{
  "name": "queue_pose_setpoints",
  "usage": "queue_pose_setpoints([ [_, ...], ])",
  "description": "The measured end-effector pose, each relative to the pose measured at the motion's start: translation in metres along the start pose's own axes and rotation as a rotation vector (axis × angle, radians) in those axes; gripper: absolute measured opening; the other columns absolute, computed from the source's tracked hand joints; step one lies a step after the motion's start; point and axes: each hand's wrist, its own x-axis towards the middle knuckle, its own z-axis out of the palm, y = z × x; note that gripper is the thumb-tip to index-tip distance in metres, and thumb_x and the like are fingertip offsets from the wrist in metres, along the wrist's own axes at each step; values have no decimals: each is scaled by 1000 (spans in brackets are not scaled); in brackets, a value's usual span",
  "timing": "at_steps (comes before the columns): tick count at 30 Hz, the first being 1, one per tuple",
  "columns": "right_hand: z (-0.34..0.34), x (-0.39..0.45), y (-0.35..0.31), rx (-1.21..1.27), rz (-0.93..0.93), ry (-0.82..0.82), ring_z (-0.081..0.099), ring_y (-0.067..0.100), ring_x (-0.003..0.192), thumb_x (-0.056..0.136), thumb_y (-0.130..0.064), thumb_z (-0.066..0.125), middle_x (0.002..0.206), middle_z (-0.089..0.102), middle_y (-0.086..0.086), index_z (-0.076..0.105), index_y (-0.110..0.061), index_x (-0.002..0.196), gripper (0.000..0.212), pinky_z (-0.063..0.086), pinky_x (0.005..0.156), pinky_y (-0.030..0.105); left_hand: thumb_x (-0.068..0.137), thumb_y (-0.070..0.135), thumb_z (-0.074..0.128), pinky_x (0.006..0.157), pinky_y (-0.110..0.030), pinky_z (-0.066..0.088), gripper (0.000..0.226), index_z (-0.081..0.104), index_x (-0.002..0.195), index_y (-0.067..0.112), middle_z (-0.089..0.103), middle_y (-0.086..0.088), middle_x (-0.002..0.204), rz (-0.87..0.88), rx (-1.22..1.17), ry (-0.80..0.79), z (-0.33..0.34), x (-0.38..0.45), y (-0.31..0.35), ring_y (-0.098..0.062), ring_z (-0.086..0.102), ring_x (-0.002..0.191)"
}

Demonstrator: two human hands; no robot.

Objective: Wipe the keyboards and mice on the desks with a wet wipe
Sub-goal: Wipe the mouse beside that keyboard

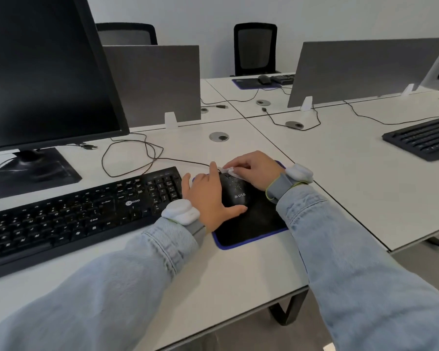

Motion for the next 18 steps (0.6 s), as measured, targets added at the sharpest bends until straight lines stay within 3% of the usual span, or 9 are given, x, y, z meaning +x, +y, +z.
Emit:
queue_pose_setpoints([
  [2,1,-11,0,10,18,13,60,-10,86,94,-12,58,97,69,-16,74,-20,108,23,38,78,-1,73,73,68,123,-44,5,124,6,159,9,54,0,139,-5,-18,-9,0,0,0,-20,42,138],
  [6,4,-38,-8,-17,44,111,62,-4,99,96,-15,53,107,71,-13,72,-25,113,28,44,91,13,74,73,67,122,-46,9,122,6,158,8,54,0,138,20,-35,-4,1,0,0,-20,42,137],
  [9,10,-67,-15,-38,27,194,61,-10,86,96,-18,52,100,71,-18,70,-28,117,30,43,78,7,73,74,67,122,-47,9,124,6,158,8,55,0,135,26,-71,-21,3,2,-4,-20,43,136],
  [12,13,-92,-20,-100,-4,211,62,-6,97,97,-18,50,113,69,-16,68,-28,121,31,45,86,10,72,74,67,120,-47,10,124,7,158,8,57,2,130,34,-85,-3,4,2,-6,-20,45,132],
  [18,-6,-47,-21,-62,6,349,64,1,95,93,-14,54,104,73,-10,75,-23,107,26,45,84,9,67,76,69,120,-48,10,127,8,158,10,58,3,130,25,-110,16,6,2,-8,-19,46,132],
])
